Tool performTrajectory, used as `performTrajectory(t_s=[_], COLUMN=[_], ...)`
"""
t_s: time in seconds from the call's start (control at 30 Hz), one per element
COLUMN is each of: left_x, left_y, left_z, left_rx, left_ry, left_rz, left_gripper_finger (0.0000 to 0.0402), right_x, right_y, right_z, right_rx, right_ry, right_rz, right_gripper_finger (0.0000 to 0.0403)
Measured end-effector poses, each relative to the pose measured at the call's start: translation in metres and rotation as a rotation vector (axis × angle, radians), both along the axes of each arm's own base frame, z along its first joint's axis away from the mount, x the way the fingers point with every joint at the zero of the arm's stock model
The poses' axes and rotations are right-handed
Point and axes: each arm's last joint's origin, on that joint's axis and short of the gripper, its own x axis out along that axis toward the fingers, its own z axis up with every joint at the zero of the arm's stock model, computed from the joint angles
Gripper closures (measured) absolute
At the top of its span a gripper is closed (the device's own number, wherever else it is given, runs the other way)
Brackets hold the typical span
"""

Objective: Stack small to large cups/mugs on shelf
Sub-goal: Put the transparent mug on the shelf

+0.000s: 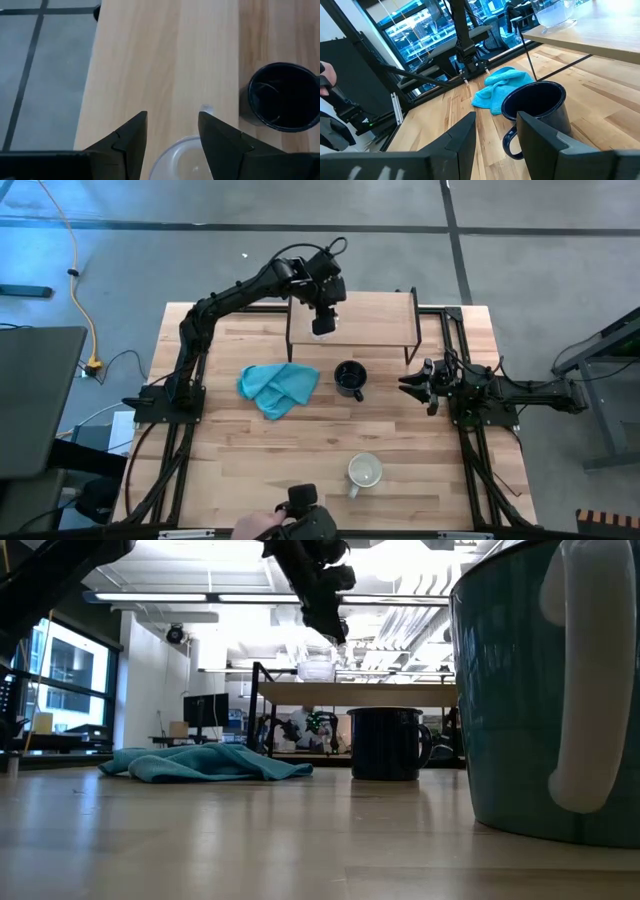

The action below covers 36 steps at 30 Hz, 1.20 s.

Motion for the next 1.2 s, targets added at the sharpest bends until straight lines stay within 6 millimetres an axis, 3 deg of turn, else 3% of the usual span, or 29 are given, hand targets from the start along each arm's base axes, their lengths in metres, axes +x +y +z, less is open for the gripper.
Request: performTrajectory(t_s=[0.2, 0.5, 0.8, 1.2], left_x=[-0.002, -0.009, -0.043, -0.05], left_y=[0.002, -0.001, 0.004, 0.007], left_z=[0.003, 0.04, 0.03, 0.024], left_rx=[0.012, 0.069, -0.114, -0.259], left_ry=[-0.001, -0.113, 0.069, 0.08], left_rz=[0.052, 0.122, 0.343, 0.481], left_gripper_finger=[0.0236, 0.0236, 0.0236, 0.0236], right_x=[0.0, 0.0, 0.001, 0.001], right_y=[0.0, 0.0, 0.0, 0.0], right_z=[0.0, 0.0, -0.001, -0.002], right_rx=[-0.004, -0.011, -0.016, 0.0], right_ry=[0.0, 0.001, 0.016, 0.018], right_rz=[0.0, 0.001, 0.001, 0.0], right_gripper_finger=[0.0269, 0.0269, 0.0269, 0.0269])
